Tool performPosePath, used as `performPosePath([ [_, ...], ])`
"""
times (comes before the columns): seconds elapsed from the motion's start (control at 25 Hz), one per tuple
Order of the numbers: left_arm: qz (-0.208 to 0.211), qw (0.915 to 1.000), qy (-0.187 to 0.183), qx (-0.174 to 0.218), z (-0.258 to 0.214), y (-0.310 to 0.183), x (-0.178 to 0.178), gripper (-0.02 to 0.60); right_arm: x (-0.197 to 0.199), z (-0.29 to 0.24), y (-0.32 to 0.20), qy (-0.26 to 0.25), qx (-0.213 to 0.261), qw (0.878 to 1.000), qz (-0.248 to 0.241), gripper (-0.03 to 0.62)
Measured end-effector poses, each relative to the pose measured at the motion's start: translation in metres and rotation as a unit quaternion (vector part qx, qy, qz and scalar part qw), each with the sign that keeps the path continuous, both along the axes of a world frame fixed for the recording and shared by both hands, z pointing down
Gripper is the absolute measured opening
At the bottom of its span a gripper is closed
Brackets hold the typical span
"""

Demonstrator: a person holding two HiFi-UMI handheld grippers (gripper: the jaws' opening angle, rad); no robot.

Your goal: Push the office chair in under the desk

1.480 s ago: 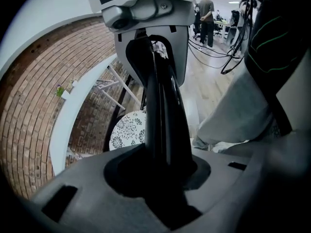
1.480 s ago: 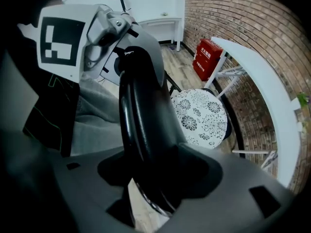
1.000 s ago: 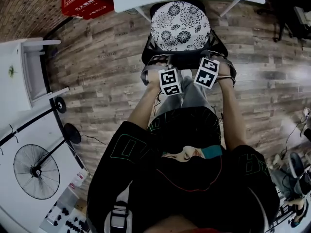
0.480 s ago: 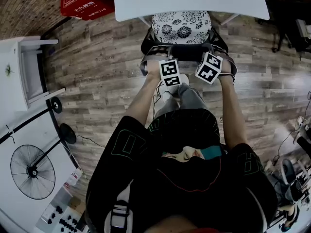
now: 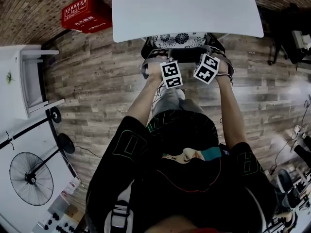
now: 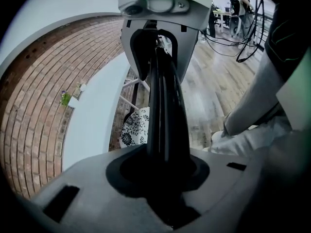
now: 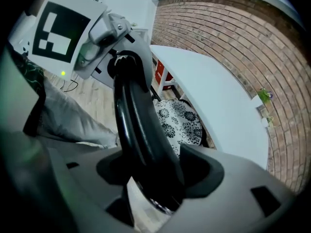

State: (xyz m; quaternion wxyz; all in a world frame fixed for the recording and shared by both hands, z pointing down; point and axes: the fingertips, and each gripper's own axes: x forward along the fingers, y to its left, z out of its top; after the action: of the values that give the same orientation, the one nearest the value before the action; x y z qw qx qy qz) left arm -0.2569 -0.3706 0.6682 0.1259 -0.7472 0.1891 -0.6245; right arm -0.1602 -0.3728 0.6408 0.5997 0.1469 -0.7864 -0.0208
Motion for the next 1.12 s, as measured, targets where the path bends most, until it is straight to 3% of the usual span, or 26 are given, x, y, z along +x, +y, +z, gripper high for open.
performPosePath([
  [0.16, 0.007, 1.0000, -0.002, -0.003, -0.001, -0.027, 0.005, 0.115, 0.003, -0.006, -0.034, -0.001, 0.022, 1.000, 0.002, 0.275],
  [0.4, 0.008, 1.0000, -0.001, -0.005, -0.002, -0.051, 0.001, 0.115, -0.002, -0.006, -0.059, -0.002, 0.018, 1.000, 0.003, 0.279],
  [0.76, 0.015, 0.9999, 0.000, 0.001, -0.013, -0.071, -0.006, 0.100, -0.008, -0.009, -0.077, 0.001, 0.011, 1.000, 0.003, 0.299],
  [1.12, 0.006, 0.9997, 0.008, -0.023, -0.001, -0.063, 0.001, 0.121, -0.005, -0.004, -0.071, 0.014, -0.006, 1.000, 0.000, 0.298],
])
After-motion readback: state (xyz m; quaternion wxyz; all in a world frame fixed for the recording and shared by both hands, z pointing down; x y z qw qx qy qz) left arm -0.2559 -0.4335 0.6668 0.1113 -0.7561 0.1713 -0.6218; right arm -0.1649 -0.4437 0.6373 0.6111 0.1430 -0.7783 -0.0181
